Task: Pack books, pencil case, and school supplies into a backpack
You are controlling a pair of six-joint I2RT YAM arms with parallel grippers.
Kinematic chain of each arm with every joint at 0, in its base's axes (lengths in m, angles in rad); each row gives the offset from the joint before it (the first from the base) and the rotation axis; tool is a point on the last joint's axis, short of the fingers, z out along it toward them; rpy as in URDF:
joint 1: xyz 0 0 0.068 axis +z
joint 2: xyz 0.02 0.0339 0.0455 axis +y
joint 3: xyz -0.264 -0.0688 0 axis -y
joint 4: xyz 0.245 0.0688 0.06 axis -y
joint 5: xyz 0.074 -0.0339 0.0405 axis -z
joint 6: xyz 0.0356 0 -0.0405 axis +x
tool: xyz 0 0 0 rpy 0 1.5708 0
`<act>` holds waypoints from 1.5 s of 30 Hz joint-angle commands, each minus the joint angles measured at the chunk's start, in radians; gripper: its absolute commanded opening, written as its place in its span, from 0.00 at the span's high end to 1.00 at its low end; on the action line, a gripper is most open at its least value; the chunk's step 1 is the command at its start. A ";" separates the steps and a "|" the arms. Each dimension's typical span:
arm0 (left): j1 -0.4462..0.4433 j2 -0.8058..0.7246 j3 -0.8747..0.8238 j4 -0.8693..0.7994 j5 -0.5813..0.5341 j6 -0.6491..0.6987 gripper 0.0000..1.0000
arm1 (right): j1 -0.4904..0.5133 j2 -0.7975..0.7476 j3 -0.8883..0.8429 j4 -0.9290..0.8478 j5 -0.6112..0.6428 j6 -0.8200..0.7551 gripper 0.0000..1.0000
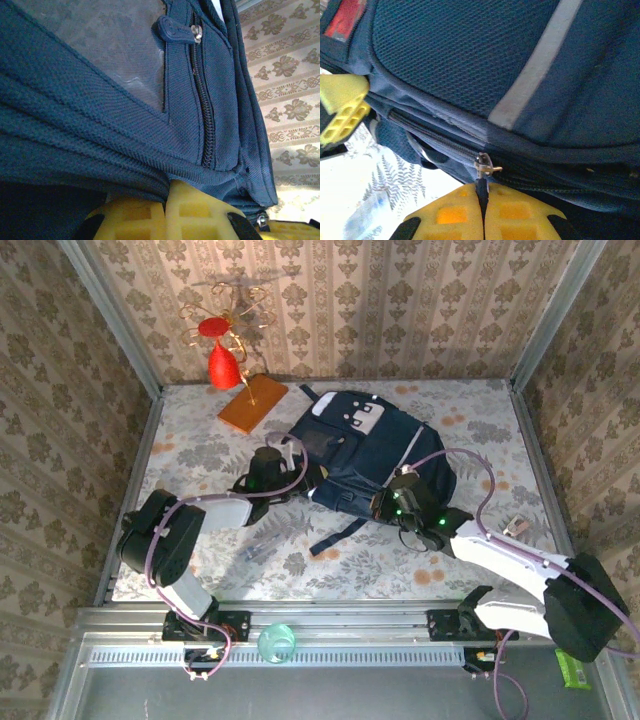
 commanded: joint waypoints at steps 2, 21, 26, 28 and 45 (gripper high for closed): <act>0.131 -0.054 0.010 -0.065 -0.150 0.088 1.00 | -0.067 -0.055 -0.006 -0.255 0.167 -0.094 1.00; 0.222 -0.061 0.054 -0.201 -0.149 0.207 1.00 | -0.145 -0.108 0.084 -0.484 0.215 -0.250 1.00; 0.237 -0.057 0.064 -0.216 -0.147 0.221 1.00 | -0.176 -0.123 0.086 -0.466 0.168 -0.290 1.00; 0.242 -0.055 0.065 -0.221 -0.144 0.225 1.00 | -0.176 -0.141 0.076 -0.402 0.090 -0.318 1.00; -0.008 -0.293 -0.004 -0.204 -0.118 0.864 0.42 | -0.171 -0.144 0.132 -0.256 -0.252 -0.301 1.00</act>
